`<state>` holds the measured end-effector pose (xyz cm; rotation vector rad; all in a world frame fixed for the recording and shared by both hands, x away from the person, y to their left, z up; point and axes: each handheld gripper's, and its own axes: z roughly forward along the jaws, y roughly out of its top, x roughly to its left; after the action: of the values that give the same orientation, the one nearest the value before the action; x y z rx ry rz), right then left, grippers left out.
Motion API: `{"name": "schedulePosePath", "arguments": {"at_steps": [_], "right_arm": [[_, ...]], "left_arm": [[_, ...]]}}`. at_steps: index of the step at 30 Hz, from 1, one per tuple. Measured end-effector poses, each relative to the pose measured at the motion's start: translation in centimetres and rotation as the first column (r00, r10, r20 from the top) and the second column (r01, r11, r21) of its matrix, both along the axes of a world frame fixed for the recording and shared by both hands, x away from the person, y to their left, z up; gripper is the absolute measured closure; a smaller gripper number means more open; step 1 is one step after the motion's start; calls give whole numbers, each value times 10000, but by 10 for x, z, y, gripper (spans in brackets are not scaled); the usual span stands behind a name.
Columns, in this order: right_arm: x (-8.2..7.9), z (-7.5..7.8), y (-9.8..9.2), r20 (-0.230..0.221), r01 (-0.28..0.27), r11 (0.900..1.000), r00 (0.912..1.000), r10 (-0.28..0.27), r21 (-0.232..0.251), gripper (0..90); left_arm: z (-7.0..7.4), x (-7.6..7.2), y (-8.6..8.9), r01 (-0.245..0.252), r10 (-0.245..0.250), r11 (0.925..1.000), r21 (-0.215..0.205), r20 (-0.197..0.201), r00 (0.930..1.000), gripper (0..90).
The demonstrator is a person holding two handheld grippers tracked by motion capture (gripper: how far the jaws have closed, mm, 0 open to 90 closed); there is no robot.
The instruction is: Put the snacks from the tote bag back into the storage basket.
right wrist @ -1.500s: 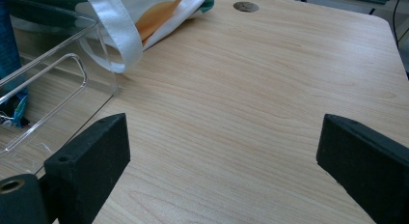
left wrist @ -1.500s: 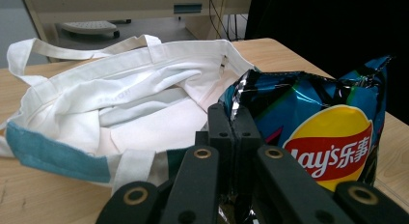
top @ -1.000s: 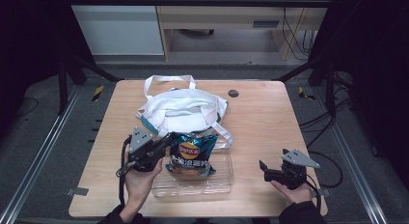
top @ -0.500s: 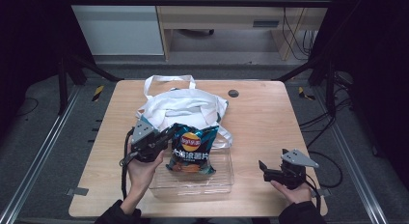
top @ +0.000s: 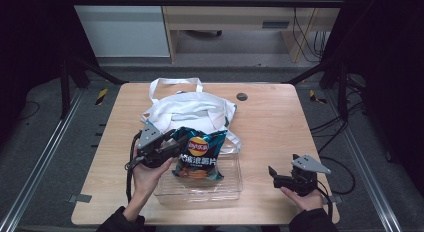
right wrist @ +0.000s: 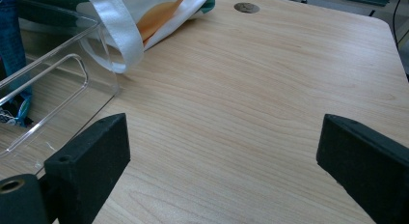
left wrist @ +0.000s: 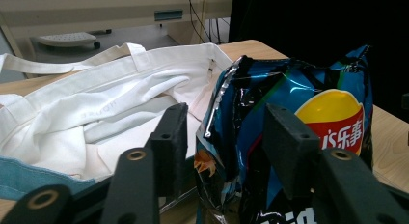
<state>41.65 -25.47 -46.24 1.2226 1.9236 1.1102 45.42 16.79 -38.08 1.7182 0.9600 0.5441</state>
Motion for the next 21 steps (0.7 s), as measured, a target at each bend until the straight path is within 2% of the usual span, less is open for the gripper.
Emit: {"name": "schedulePosePath", "arguments": {"at_steps": [8,21], "right_arm": [[-1,1,0,-16,3,10000,10000,-3,56,50],[-1,1,-1,74,8,10000,10000,-8,67,50]], "left_arm": [[4,-4,7,226,-227,9997,-97,-16,9997,434],[6,-17,21,277,-280,9994,213,143,9995,393]]}}
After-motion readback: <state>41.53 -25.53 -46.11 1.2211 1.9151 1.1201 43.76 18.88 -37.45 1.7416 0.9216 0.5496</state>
